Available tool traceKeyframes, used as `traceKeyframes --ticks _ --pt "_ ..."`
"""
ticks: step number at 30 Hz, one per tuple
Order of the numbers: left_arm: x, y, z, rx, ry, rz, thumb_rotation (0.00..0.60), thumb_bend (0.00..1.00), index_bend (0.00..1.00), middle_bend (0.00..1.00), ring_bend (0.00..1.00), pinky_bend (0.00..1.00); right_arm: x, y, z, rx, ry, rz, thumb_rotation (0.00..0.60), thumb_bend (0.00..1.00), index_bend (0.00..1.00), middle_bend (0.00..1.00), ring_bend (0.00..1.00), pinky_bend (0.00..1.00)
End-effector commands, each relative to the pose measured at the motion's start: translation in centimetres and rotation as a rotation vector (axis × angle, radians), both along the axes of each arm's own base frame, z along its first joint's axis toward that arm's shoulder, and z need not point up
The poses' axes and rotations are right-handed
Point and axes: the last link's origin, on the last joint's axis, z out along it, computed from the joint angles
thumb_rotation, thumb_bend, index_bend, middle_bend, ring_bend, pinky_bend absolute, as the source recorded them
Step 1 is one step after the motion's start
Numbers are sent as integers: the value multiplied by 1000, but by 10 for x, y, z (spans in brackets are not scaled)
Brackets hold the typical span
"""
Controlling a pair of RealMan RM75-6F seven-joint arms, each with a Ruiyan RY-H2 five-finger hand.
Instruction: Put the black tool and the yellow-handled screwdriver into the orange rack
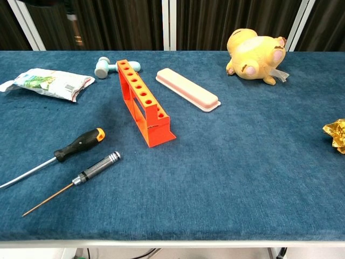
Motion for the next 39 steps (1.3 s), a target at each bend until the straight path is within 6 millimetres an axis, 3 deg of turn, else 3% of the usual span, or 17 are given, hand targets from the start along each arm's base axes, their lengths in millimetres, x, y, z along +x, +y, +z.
traceKeyframes --ticks 1,9,17,39 --pt "15 8 -16 -38 0 -6 600 379 616 428 252 293 0 0 1 -1 -1 -1 600 392 0 0 0 0" --pt "28 18 -40 -42 14 -3 600 380 634 428 252 278 -1 0 0 4 0 -1 600 393 0 0 0 0" --pt "22 23 -56 -41 42 18 600 380 635 428 252 277 -1 -1 2 -5 -4 -3 600 392 0 0 0 0" --pt "20 34 -65 -74 3 33 600 380 637 429 252 278 -2 -3 0 1 4 -13 600 393 0 0 0 0"
